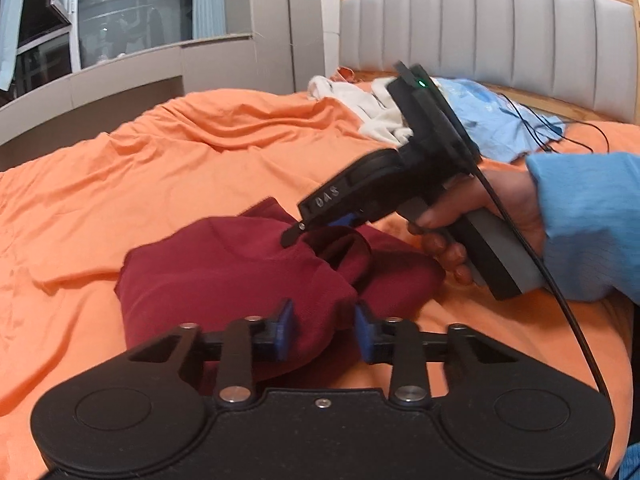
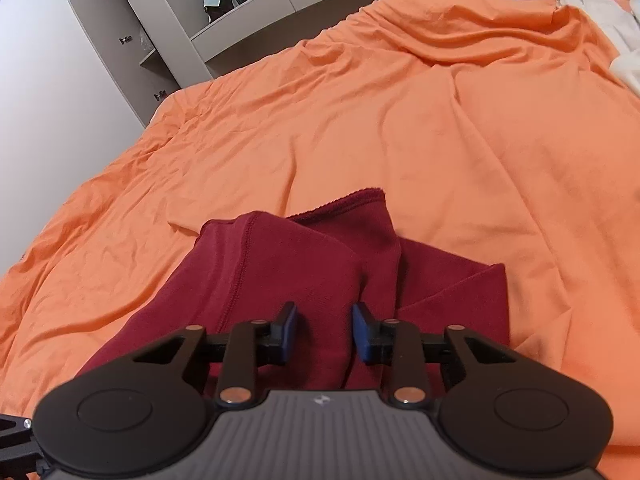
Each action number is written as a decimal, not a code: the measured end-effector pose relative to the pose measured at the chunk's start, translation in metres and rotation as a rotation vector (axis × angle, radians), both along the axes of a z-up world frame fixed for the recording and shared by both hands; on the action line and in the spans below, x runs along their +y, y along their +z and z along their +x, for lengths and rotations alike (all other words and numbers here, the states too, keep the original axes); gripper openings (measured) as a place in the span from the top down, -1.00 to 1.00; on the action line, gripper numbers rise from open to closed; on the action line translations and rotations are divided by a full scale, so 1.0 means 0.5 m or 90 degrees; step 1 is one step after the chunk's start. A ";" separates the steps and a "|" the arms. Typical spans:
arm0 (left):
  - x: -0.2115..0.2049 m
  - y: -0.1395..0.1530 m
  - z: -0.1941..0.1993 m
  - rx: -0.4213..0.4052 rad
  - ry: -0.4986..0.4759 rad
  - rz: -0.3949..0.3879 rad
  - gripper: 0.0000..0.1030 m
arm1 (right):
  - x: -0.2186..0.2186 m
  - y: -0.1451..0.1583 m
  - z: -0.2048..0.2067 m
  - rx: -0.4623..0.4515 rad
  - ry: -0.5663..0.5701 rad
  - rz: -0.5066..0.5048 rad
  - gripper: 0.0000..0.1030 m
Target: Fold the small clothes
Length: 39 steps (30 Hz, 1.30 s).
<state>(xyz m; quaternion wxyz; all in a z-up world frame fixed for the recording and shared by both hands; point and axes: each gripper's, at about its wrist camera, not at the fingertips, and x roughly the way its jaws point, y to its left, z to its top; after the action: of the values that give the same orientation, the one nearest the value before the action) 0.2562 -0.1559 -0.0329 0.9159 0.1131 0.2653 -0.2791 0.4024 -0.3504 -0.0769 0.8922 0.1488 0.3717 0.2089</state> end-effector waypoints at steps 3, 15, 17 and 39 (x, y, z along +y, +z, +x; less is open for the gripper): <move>-0.005 -0.002 0.002 -0.002 0.001 0.004 0.66 | -0.004 0.002 -0.002 -0.005 -0.005 0.001 0.52; -0.011 0.011 0.002 -0.028 0.003 -0.017 0.74 | -0.031 0.076 -0.036 -0.090 -0.018 0.014 0.86; -0.014 0.018 0.002 -0.036 0.004 -0.029 0.75 | -0.041 0.092 -0.045 -0.105 -0.024 0.012 0.86; -0.116 0.008 0.022 -0.029 -0.068 -0.048 0.76 | -0.140 0.061 -0.060 -0.057 -0.095 -0.022 0.86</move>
<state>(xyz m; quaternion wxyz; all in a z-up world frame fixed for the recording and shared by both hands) 0.2670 -0.2141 -0.0290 0.9090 0.0992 0.2273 -0.3350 0.3723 -0.4204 -0.0463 0.9236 0.1509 0.3228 0.1417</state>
